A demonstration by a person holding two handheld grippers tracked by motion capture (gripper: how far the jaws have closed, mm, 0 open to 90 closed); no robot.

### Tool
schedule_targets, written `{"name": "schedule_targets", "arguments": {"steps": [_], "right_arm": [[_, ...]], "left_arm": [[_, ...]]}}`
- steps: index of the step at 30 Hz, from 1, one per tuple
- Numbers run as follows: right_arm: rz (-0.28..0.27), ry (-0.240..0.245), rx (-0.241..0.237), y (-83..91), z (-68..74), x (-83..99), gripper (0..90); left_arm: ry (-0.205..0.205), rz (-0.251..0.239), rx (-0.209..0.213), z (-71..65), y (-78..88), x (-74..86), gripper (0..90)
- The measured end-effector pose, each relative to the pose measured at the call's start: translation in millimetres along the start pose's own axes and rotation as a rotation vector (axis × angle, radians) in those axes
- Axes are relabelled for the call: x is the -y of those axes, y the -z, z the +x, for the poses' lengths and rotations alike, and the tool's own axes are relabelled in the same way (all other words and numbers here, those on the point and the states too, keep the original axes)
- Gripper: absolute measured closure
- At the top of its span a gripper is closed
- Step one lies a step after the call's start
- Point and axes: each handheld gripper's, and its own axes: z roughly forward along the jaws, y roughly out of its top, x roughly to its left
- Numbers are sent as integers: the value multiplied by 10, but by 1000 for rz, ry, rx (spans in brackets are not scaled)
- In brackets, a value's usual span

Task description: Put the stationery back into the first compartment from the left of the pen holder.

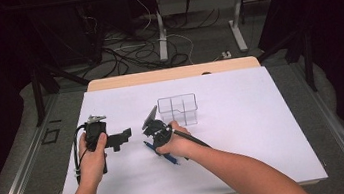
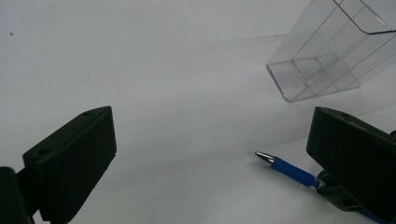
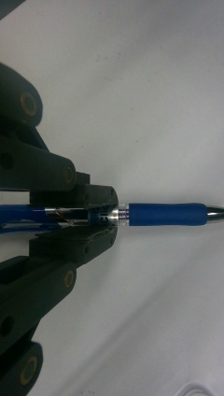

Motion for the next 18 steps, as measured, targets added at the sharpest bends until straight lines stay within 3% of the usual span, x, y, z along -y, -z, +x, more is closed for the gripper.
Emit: {"name": "schedule_targets", "arguments": {"steps": [1, 2, 8, 12, 14, 18], "right_arm": [[5, -12, -15, 22, 5, -2, 795], [8, -18, 0, 26, 8, -2, 795], [-15, -8, -13, 99, -15, 0, 795], [-43, 12, -21, 127, -48, 4, 795], [-58, -12, -35, 167, -42, 1, 795], [-104, -11, -44, 254, -63, 10, 795]], "left_arm": [[1, 0, 0, 0, 1, -1, 15], [3, -1, 0, 0, 2, -1, 16], [0, 0, -2, 10, 3, 0, 16], [1, 1, -4, 9, 5, 2, 16], [5, -3, -3, 12, 6, 0, 16], [4, -3, -5, 18, 16, -4, 16]]}}
